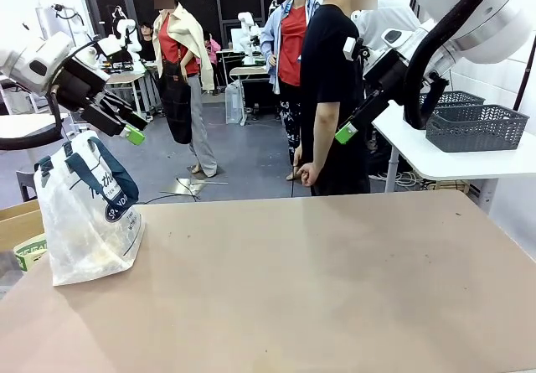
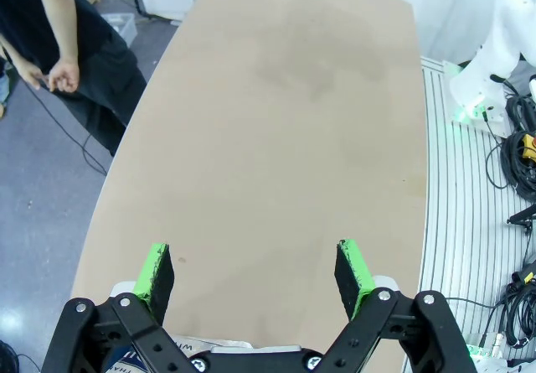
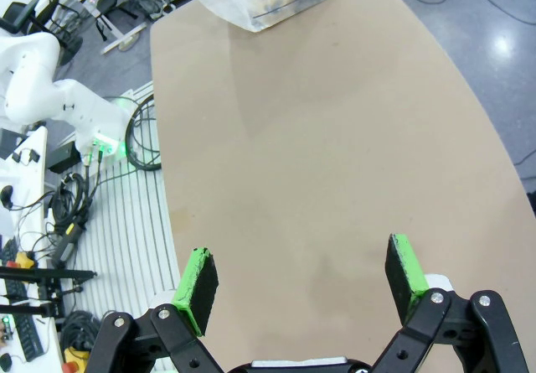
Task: Transfer purchased items from the store into the shopping bag.
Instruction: Move the Reusable shopping bag to the right side of the table.
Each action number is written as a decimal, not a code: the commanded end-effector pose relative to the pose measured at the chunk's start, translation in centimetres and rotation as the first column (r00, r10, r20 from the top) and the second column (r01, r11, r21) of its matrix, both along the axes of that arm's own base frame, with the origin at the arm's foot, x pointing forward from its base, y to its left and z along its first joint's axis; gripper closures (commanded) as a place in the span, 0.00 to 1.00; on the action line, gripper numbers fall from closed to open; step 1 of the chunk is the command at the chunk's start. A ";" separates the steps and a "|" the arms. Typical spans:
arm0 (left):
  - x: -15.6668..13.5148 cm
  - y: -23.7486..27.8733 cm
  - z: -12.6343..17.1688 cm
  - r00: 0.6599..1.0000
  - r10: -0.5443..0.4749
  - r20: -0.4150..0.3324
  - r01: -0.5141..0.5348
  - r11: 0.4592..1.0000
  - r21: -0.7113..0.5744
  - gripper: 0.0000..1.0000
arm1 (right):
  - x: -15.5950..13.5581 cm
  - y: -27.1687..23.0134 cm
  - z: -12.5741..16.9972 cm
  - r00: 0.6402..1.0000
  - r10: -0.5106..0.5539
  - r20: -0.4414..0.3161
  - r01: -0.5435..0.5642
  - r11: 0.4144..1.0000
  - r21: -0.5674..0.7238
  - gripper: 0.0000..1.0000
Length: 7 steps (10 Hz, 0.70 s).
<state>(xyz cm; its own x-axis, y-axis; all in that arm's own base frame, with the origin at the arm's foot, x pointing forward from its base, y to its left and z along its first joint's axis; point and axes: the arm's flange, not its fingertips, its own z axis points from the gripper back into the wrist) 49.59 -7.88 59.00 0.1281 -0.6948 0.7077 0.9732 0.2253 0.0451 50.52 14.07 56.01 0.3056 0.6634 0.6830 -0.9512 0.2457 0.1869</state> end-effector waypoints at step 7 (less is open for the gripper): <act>0.0 0.0 -0.1 1.000 0.012 0.003 -0.012 1.000 -0.009 0.00 | 0.0 0.1 -0.1 1.000 -0.012 0.007 0.012 1.000 -0.004 0.00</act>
